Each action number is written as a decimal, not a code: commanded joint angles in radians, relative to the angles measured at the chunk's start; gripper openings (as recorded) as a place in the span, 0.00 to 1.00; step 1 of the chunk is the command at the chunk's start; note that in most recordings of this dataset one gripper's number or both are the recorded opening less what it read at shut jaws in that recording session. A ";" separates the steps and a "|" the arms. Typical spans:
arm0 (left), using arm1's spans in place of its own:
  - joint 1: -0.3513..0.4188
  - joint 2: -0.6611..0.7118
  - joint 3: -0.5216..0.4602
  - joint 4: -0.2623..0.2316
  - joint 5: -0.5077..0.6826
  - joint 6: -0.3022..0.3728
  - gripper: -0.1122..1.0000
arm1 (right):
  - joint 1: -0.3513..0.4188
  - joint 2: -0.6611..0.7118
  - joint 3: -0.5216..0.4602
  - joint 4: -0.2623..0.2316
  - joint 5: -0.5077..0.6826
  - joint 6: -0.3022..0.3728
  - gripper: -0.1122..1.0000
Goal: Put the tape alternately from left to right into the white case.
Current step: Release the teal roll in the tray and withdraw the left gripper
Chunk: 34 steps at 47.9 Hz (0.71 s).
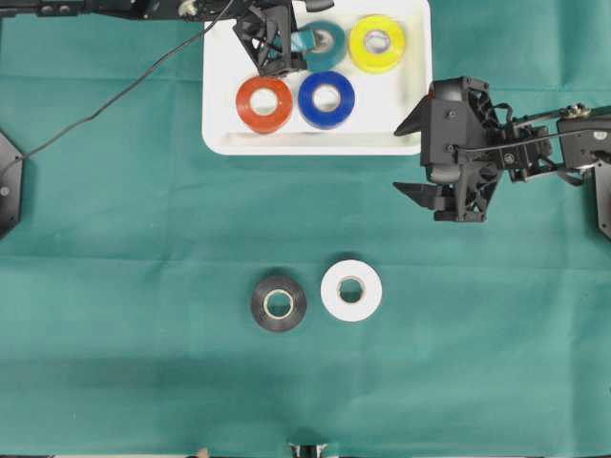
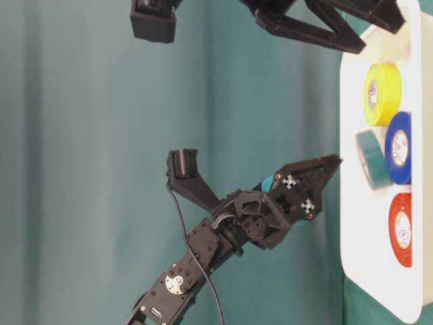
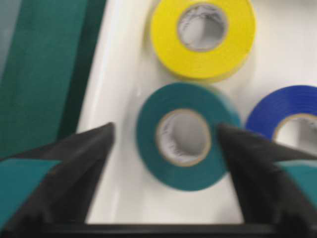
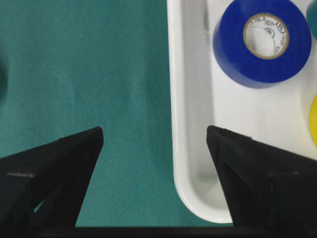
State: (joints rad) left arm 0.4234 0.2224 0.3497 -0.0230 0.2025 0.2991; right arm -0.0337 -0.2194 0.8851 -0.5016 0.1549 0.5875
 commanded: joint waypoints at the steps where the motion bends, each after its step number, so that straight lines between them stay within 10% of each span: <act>1: 0.002 -0.025 -0.020 0.002 -0.009 0.006 0.94 | 0.003 -0.018 -0.009 0.000 -0.008 0.002 0.84; 34: -0.091 -0.109 0.077 0.000 -0.008 0.018 0.95 | 0.003 -0.018 -0.008 0.000 -0.008 0.002 0.84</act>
State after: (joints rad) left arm 0.3543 0.1626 0.4234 -0.0230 0.2010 0.3191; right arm -0.0337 -0.2194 0.8851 -0.5016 0.1549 0.5875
